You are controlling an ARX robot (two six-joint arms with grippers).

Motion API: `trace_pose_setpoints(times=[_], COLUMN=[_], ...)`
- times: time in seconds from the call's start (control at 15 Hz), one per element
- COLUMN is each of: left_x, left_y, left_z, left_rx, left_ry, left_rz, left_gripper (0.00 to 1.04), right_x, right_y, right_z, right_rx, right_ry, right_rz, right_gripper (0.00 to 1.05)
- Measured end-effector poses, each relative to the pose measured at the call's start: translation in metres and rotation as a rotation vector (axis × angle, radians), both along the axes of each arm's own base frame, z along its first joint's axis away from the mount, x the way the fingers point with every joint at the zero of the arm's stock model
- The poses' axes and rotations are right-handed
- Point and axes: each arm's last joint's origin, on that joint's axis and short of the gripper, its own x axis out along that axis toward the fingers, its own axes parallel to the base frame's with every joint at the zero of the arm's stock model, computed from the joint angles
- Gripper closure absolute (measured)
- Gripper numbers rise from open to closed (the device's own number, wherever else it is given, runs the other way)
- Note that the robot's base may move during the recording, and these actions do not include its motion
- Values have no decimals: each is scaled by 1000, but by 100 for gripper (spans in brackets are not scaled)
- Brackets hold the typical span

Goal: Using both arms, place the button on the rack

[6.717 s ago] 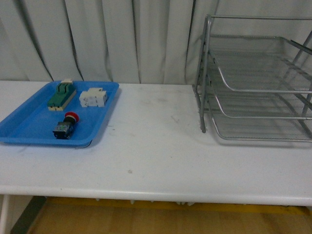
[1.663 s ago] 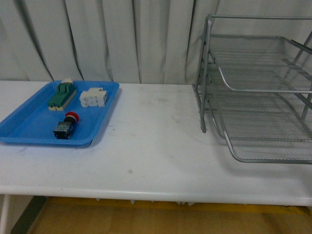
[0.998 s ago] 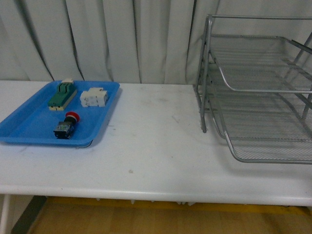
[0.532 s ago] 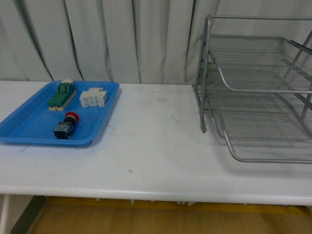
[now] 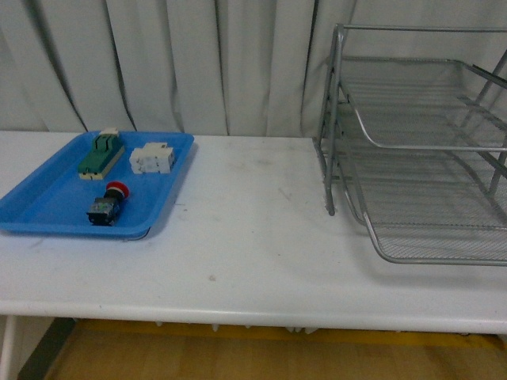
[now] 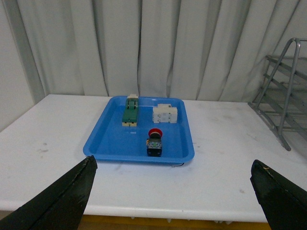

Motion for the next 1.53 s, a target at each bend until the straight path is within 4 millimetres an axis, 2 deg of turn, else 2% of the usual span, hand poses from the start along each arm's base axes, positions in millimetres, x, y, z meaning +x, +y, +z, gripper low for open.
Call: trace_pose_setpoints(times=[0.67,0.73,0.8,1.06,1.13,1.26,1.53], left_x=[0,0,0,0,0,0,0], left_y=[0,0,0,0,0,0,0], left_z=[0,0,0,0,0,0,0], left_rx=[0,0,0,0,0,0,0], left_ry=[0,0,0,0,0,0,0], left_rz=[0,0,0,0,0,0,0], left_gripper=[7,7,7,7,7,7,7], right_x=[-12,-16,-23,-23,-23,-23,-23], right_y=[0,0,0,0,0,0,0], right_z=[0,-4,-2,-3,-3,-3,-3], right_rx=[0,0,0,0,-2,-2,-2], right_ry=[-4,32,-3,5,4,4,4], right_rz=[-3,-3,-2,-3,-3,-3,-3], right_gripper=[103,103,103,103,97,71,36])
